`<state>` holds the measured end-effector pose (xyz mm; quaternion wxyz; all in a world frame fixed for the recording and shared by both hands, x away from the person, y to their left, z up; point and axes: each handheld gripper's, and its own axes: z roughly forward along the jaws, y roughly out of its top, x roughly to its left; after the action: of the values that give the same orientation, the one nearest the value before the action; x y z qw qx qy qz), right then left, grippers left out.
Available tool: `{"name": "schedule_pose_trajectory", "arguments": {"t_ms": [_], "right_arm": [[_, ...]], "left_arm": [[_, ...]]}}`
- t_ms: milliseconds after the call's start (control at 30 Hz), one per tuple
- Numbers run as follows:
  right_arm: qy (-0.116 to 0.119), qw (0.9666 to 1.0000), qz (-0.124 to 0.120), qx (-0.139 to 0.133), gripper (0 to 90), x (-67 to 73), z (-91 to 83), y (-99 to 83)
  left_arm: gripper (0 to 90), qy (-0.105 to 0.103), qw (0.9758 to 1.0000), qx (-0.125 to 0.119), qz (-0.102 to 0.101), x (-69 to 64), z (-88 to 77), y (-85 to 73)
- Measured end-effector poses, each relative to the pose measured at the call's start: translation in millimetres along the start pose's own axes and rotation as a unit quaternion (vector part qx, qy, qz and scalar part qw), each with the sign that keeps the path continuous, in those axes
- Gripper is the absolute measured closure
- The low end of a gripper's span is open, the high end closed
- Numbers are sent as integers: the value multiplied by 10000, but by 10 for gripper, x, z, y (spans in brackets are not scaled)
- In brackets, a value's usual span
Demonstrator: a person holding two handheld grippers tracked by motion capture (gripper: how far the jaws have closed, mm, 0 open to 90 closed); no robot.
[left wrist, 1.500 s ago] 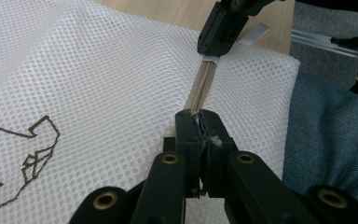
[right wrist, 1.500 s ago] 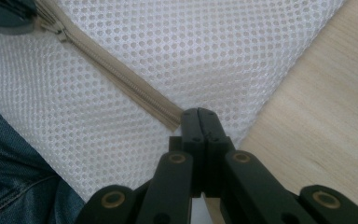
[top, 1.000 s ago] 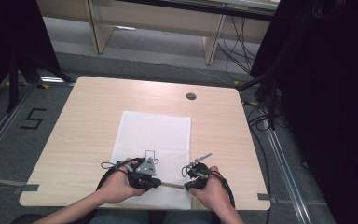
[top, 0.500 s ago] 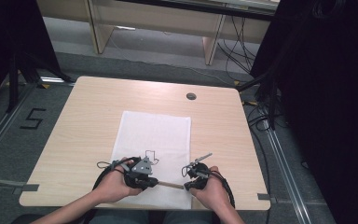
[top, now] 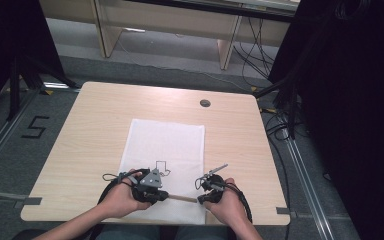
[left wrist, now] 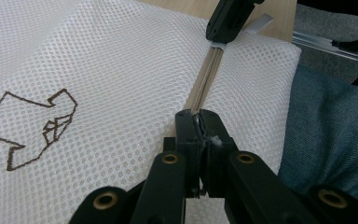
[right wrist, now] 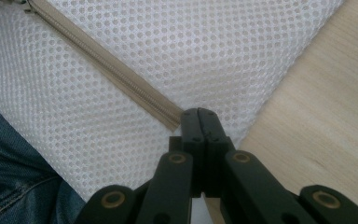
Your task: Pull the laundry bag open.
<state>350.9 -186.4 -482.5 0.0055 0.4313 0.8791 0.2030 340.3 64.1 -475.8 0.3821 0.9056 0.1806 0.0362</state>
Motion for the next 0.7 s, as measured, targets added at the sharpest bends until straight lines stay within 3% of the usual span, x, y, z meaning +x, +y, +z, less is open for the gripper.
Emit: {"name": "schedule_pose_trajectory", "arguments": {"t_ms": [33, 133, 267, 333, 367, 433, 467, 567, 633, 700], "right_arm": [[-11, 9999, 102, 64, 900, 11, -6, 0], [-19, 9999, 93, 48, 900, 10, -6, -2], [-1, 10000, 9, 4, 900, 1, -2, -1], [13, 10000, -35, -9, 900, -7, 0, -1], [12, 10000, -34, -8, 900, -6, 0, -1], [1, 10000, -24, -2, 900, -3, 1, 1], [-23, 9999, 108, 69, 900, 13, -6, 1], [-34, 9998, 154, 84, 900, 14, -10, 2], [-28, 9998, 158, 90, 900, 12, -10, 2], [-39, 9998, 160, 89, 900, 16, -10, 3]], "left_arm": [[872, 5, 10000, 10, 13, 5, -4, 1], [872, -10, 10000, 7, 15, 8, -4, -2], [872, -35, 10000, -14, -34, 5, -8, -7], [872, -50, 10000, -8, 58, 20, -17, -5], [872, -61, 10000, -12, -54, 12, -21, -12], [872, 3, 10000, 12, -30, 23, -40, -19], [872, -2, 10000, -12, -98, 50, -66, -32], [872, -10, 9995, -104, -293, 74, -108, -69], [872, 7, 9998, -70, -167, 91, -119, -85], [872, -1, 9998, -53, -195, 85, -119, -94]]}}
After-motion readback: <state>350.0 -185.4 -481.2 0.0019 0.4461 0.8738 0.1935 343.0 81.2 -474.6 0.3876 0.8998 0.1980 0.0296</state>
